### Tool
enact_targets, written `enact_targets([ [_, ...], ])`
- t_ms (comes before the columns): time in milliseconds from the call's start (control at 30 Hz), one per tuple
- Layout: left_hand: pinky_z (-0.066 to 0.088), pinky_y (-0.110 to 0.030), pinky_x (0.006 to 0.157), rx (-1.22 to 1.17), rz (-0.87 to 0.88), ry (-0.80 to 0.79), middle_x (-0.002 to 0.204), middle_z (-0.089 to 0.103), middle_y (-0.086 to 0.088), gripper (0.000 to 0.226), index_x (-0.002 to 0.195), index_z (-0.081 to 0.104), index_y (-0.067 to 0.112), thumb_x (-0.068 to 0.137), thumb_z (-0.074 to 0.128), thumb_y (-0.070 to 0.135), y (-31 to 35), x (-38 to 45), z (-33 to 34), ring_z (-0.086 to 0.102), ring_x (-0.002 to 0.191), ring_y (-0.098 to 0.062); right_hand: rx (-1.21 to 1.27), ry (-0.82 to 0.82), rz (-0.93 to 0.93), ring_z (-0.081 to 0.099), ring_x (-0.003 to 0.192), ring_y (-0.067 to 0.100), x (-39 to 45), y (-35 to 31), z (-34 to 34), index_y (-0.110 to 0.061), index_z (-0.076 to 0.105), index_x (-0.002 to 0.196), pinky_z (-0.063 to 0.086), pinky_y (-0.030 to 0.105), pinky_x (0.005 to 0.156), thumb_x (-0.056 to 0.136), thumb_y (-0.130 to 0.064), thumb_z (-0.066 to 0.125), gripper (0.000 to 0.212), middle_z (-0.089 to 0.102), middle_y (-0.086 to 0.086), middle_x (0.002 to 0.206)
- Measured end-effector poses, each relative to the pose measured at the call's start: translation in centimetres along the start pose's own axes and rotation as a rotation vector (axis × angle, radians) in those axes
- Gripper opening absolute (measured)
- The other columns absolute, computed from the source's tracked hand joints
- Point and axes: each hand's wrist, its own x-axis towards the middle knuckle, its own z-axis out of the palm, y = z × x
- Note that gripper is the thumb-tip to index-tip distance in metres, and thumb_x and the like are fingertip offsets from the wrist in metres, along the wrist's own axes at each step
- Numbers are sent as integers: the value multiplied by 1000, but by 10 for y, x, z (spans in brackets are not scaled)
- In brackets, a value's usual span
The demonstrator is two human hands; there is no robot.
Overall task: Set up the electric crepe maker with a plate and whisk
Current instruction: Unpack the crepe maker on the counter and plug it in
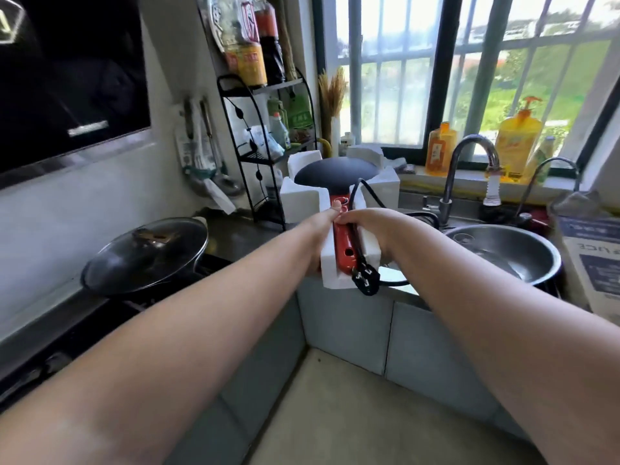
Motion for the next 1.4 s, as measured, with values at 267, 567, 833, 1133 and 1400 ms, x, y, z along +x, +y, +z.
enact_targets([
  [267, 50, -35, 71, -68, 64, 123, 88, 65, -12, 37, 95, 62, 12, 98, 47, 46, -23, -122, -120, 62, 76, -27, -37, -214, -172, 58, 72, 21, -36, -7, 144, -16, 59, 86, 51, 31, 70, 93, -31, 51, 18, 60, 5, 87],
  [567, 50, -33, 65, -178, 62, 383, 85, 64, -11, 27, 100, 59, 17, 100, 46, 41, -144, -343, -288, 61, 71, -23, -211, -412, -86, 69, 73, 28, -163, 59, 388, -9, 67, 100, 55, 35, 78, 79, -45, 67, 41, 73, 11, 78],
  [833, 53, -39, 78, -414, -82, 665, 120, 69, -12, 50, 124, 64, 15, 90, 57, 51, -268, -537, -406, 66, 88, -28, -233, -695, -19, 73, 83, 28, -298, 140, 591, -12, 70, 104, 57, 39, 80, 80, -37, 67, 35, 76, 12, 94],
  [1133, 50, -55, 97, -640, -230, 937, 107, 76, -10, 64, 113, 72, 17, 64, 74, 58, -402, -678, -515, 73, 99, -35, -508, -926, 23, 73, 90, 30, -402, 219, 762, -12, 70, 108, 53, 47, 92, 74, -35, 70, 41, 77, 10, 97],
  [1400, 53, -50, 93, -696, -372, 1115, 96, 78, -9, 65, 109, 71, 15, 65, 73, 62, -497, -734, -608, 75, 90, -33, -632, -1065, 131, 72, 94, 29, -423, 286, 899, -12, 68, 105, 53, 45, 95, 84, -33, 65, 30, 75, 10, 104],
])
